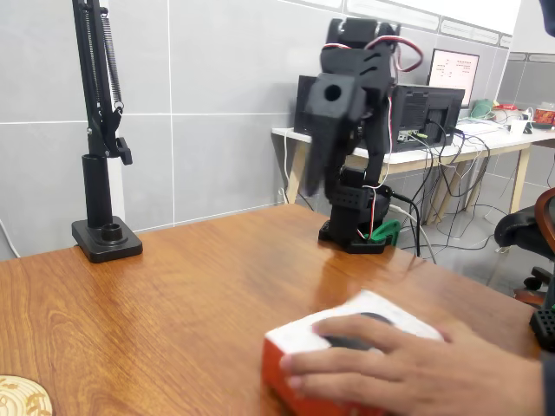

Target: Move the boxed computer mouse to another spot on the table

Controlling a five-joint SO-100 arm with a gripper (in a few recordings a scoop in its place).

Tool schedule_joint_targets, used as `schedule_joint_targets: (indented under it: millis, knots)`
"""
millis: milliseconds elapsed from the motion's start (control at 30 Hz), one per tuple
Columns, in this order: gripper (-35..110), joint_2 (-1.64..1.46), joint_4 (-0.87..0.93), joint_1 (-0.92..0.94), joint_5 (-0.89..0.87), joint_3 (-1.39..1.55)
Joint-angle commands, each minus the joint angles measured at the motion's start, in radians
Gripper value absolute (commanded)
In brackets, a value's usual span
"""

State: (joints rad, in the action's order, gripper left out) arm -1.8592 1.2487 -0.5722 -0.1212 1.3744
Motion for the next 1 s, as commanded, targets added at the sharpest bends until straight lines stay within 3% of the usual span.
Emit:
schedule_joint_targets:
  millis: [0, 400, 700, 967]
  knots:
    - [76, -0.021, -0.017, -0.058, 0.025, -0.04]
    - [78, 0.074, -0.066, -0.121, 0.028, 0.02]
    - [81, 0.344, -0.123, -0.259, 0.031, -0.11]
    - [80, 0.525, -0.061, -0.305, 0.028, -0.293]
